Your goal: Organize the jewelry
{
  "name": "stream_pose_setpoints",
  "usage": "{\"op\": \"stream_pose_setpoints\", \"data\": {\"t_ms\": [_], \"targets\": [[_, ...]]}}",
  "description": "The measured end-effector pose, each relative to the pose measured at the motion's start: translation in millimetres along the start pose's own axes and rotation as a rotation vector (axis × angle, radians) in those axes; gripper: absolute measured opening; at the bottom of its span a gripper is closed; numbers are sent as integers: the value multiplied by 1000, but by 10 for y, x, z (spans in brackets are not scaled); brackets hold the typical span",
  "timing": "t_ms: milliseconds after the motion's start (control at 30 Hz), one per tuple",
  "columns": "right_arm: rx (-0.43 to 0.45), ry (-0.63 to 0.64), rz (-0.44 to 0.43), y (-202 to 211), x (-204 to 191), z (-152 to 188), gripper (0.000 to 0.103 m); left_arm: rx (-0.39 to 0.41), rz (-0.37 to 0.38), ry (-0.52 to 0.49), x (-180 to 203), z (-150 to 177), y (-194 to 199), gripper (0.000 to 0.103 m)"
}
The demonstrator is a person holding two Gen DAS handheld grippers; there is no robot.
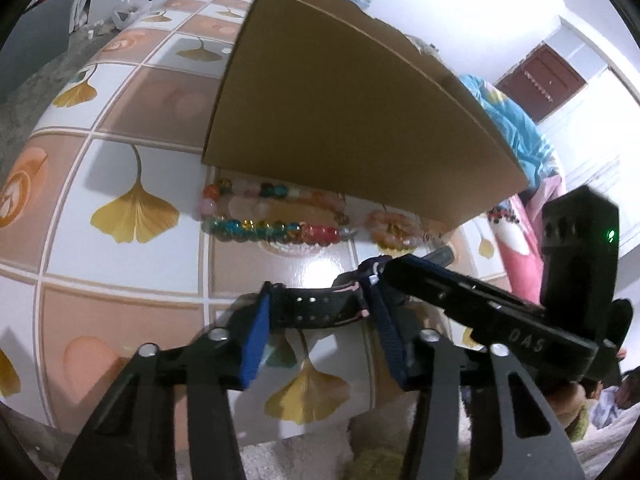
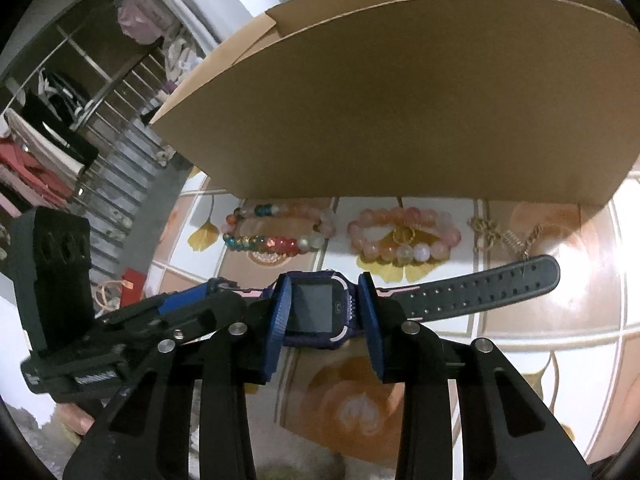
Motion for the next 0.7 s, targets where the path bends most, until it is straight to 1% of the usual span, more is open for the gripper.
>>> {"op": "stream_pose_setpoints", "data": {"t_ms": [133,333,500,567,700], "targets": [[12,9,4,21,2,21,33,-6,-13,-14,65,12,-20,38],[20,10,-9,3,-10,30,33,-24,-28,-21,91,0,-34,38],[26,23,-5,17,-11,46,33,-23,-56,-28,99,-13,-64,37],[27,22,-11,28,-14,52,33,-39,-73,-34,80,6,-80,36],[37,14,-13,119,52,55,38,-44,-90,-47,84,11,-101,35]]}}
Point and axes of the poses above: each gripper's, at about its wrist camera, not at the fingertips, and y roughly against the way its jaws point, x to its right, z to its underside, the point moved 9 cm from there along -y, roughly the way its jaws point, and after that the axes turned 14 degrees about -y, right-handed, at the moved point
